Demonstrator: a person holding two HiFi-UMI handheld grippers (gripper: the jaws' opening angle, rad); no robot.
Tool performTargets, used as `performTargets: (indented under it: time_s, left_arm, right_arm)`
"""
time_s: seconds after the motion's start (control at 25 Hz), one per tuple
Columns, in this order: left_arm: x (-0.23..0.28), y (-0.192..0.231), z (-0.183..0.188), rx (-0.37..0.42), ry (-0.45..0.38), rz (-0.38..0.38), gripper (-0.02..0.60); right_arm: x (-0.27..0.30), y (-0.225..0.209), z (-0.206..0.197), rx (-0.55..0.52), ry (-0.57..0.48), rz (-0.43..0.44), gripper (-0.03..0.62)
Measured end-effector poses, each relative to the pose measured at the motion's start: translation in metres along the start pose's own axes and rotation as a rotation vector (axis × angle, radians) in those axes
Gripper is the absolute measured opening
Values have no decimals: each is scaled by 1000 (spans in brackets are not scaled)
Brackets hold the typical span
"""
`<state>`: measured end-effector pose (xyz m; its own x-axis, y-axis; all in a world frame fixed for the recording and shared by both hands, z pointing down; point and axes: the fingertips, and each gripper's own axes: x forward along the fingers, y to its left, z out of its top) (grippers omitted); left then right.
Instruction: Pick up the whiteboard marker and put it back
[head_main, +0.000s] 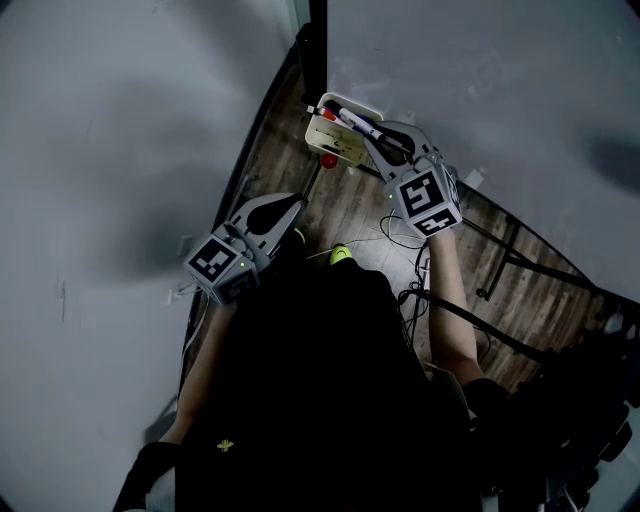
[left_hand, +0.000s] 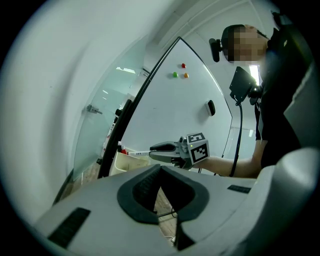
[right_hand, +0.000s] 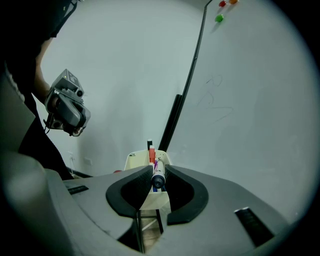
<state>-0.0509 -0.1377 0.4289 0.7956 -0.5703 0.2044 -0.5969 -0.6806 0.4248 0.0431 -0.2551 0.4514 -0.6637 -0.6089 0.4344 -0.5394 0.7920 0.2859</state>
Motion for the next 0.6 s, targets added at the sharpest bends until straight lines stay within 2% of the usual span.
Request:
performTargets:
  time_s: [0.6]
  left_arm:
    - [5,1,1,-6,6,-8,21]
  right_arm:
    - [0,-4,-8,35,0,-10,81]
